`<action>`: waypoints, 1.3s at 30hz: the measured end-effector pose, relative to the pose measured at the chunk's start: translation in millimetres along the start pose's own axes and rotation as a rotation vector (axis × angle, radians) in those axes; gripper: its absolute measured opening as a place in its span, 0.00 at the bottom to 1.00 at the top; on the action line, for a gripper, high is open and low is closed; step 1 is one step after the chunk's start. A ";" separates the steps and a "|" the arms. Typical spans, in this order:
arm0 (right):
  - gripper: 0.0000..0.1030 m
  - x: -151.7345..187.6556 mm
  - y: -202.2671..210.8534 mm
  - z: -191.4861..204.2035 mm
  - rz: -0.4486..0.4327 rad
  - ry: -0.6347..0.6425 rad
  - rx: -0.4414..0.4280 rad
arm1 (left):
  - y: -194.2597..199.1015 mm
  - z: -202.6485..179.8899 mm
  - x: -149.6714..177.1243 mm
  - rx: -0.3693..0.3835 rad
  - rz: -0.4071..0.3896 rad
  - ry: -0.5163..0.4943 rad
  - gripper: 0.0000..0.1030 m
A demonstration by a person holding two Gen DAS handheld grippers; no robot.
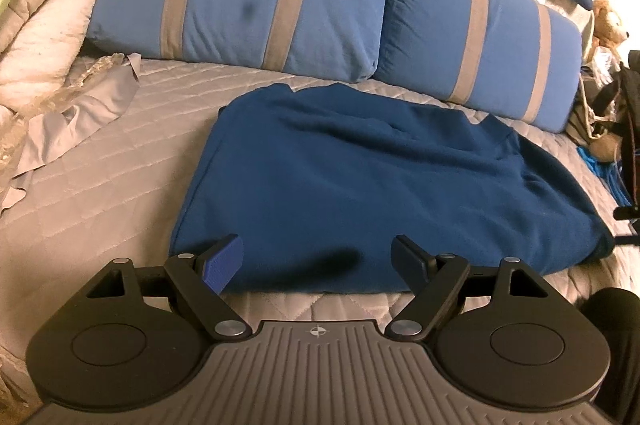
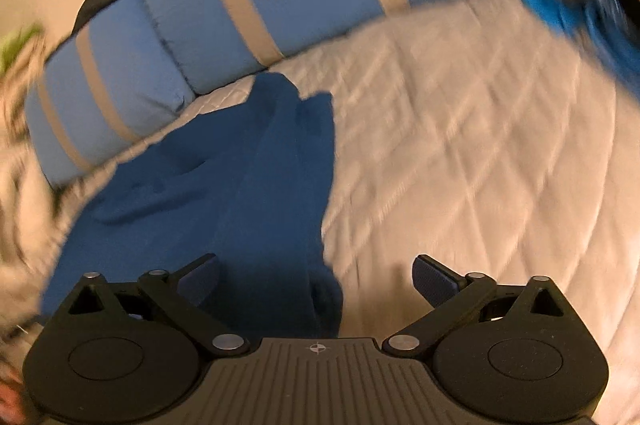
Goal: Fold clothes
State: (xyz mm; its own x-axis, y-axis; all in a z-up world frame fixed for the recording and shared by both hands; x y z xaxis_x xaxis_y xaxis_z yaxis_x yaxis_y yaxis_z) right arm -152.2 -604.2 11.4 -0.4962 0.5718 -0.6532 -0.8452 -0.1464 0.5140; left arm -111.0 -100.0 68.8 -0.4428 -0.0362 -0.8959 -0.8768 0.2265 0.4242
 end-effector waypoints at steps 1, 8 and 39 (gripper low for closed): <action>0.93 3.3 0.8 -7.3 0.014 -0.066 -0.024 | -0.5 -0.1 0.3 0.002 0.003 -0.001 0.79; 0.82 28.8 -1.5 -33.5 0.076 -0.411 -0.141 | -2.5 -0.4 1.4 -0.002 0.009 -0.003 0.79; 0.16 -25.7 0.8 52.6 -0.111 -0.251 -0.269 | -4.2 1.9 2.6 -0.011 0.034 0.019 0.79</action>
Point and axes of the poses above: each gripper's, at about its wrist camera, not at the fingertips, and y roughly against the way its jaws point, z to its left, x to its underside, the point moved 1 cm from there along -y, roughly the way its jaws point, and after that the axes turned 14 degrees about -z, right-handed, at the moved point
